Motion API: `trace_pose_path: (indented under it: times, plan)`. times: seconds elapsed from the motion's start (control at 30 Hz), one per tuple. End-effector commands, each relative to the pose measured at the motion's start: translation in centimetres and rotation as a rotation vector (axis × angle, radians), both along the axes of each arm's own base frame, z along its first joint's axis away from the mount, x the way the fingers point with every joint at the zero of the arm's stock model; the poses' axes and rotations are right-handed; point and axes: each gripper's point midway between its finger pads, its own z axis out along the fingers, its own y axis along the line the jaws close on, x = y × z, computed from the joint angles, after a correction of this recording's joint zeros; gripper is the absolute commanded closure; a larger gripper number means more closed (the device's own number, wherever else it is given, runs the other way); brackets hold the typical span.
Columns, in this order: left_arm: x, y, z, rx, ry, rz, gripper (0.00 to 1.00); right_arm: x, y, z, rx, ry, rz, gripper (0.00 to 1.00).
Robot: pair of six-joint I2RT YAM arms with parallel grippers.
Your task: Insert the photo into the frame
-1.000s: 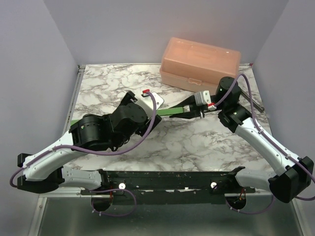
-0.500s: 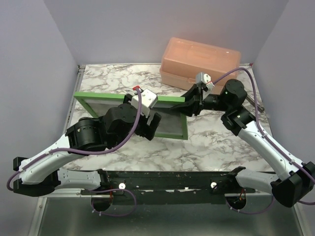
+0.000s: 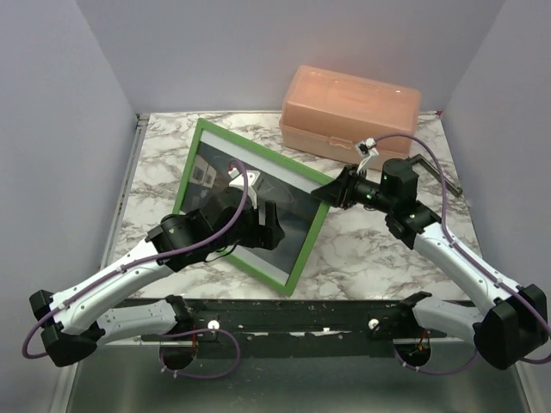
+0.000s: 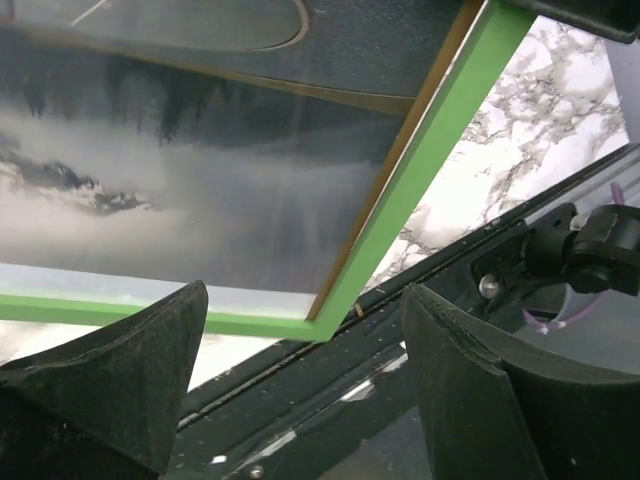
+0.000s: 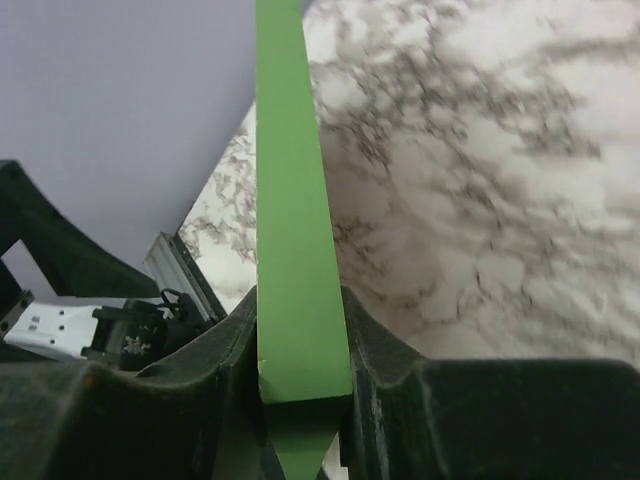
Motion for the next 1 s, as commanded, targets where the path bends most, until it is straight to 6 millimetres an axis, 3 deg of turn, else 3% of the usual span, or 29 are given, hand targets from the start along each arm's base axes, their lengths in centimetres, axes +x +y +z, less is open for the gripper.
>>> trace_pose_path:
  times: [0.0, 0.17, 0.4, 0.53, 0.63, 0.7, 0.97]
  plan:
    - [-0.5, -0.5, -1.0, -0.157, 0.135, 0.06, 0.21, 0.9, -3.4, -4.7, 0.016, 0.187, -0.224, 1.0]
    - [0.2, 1.3, -4.1, -0.168, 0.218, 0.137, 0.22, 1.1, -6.8, -10.3, -0.016, 0.301, -0.4, 1.0]
    - [1.1, 3.6, -7.1, -0.155, 0.288, 0.225, 0.22, 0.0, -9.6, -17.8, -0.09, 0.482, -0.545, 0.93]
    - [1.6, 5.0, -8.3, -0.153, 0.308, 0.267, 0.22, -0.8, -10.6, -20.4, -0.114, 0.556, -0.6, 0.74]
    - [1.8, 6.1, -9.5, -0.147, 0.329, 0.308, 0.22, -1.1, -10.9, -21.5, -0.136, 0.59, -0.617, 0.53]
    - [1.8, 6.7, -10.2, -0.143, 0.34, 0.333, 0.22, -1.3, -11.2, -22.3, -0.155, 0.613, -0.626, 0.47]
    - [1.6, 9.0, -12.7, -0.12, 0.398, 0.44, 0.22, -1.5, -12.2, -23.7, -0.227, 0.66, -0.676, 0.07]
